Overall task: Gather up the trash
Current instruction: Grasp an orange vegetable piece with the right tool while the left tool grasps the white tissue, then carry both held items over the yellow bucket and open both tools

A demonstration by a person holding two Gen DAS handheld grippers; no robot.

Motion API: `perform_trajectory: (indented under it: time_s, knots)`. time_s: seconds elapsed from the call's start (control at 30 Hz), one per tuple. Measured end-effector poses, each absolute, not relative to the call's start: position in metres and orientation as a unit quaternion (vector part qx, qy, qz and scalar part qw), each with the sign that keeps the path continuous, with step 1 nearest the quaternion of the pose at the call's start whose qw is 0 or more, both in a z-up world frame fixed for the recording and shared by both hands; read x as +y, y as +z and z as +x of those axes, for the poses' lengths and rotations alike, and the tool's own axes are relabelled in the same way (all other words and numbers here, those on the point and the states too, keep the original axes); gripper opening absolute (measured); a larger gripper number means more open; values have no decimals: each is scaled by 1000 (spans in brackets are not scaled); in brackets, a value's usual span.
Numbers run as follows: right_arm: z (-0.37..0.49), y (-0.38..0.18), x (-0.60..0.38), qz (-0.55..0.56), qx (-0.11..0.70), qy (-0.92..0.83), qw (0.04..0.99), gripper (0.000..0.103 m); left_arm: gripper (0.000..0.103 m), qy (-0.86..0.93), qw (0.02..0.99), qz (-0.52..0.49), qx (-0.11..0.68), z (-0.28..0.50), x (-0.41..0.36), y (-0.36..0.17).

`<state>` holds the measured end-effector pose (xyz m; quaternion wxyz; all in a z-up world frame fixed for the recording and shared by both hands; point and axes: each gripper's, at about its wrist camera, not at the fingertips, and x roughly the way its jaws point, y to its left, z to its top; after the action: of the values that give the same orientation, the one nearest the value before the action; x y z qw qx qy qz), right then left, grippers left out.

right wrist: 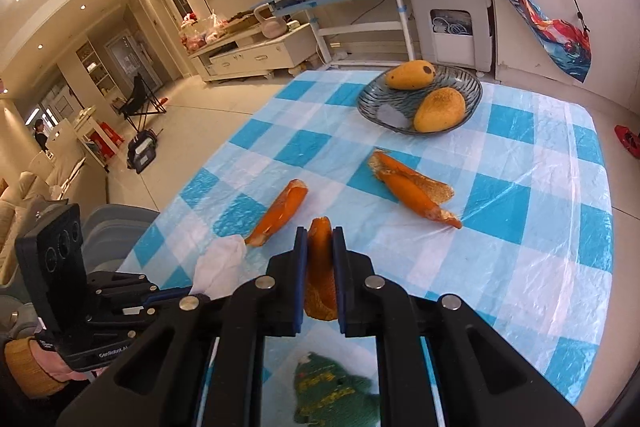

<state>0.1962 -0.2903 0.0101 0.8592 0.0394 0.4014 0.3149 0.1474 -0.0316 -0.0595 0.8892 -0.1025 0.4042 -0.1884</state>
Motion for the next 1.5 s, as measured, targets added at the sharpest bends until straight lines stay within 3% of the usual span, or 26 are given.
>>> perform_trajectory:
  time_s: [0.5,0.63,0.97,1.5]
  knots:
    - [127,8,-286,92,389,336,853,13,6,-176,902,-160,360,83,19,-43]
    - [124,15,-284,59,375,316,869,13,6,-180,900,-161,362,73,21,-46]
    - [110,3,-311,201,386,345,831,13,6,-203,898,-175,350,51,29,-42]
    - [13,-20,-292,170,433,351,813,13,6,-249,886,-131,368,7,5,-48]
